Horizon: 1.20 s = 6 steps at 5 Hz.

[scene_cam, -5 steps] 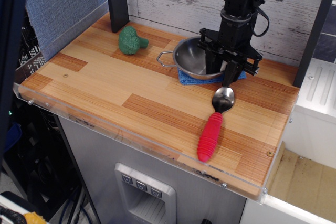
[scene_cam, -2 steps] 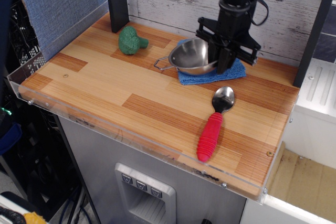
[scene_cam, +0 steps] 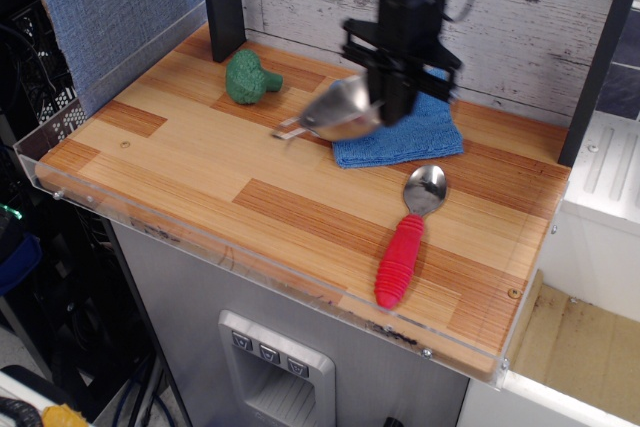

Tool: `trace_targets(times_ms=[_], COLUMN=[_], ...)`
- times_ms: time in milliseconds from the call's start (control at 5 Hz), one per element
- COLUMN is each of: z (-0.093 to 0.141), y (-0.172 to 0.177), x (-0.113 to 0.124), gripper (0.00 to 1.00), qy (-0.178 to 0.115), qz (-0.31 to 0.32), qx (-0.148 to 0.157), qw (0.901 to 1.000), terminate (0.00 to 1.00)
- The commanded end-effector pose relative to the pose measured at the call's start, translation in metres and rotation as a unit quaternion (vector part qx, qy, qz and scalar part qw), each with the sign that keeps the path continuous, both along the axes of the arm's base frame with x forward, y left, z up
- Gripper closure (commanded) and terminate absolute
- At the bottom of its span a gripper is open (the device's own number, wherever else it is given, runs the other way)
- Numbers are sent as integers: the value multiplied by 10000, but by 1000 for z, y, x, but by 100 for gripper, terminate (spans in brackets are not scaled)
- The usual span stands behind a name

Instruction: Place the pot in front of the green object.

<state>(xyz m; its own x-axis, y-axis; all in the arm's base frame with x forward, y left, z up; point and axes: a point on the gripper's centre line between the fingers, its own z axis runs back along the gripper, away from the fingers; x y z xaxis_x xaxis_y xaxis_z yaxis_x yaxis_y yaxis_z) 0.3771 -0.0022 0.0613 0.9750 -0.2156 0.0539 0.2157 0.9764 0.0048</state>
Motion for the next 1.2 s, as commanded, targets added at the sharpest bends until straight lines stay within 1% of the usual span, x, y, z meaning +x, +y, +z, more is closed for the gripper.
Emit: trace_targets(times_ms=[0, 200, 400, 600, 800, 1000], z=[64, 68, 62, 45, 36, 29], y=[73, 116, 146, 160, 155, 153], x=[-35, -62, -83, -96, -94, -85], gripper=[100, 100, 100, 100, 100, 100], qy=[-713, -695, -594, -446, -379, -326], qz=[455, 771, 960, 1008, 913, 849], qx=[-230, -260, -169, -59, -4, 74], qw=[9962, 9943, 9935, 9939, 9951, 9958], terminate=[0, 0, 0, 0, 0, 0])
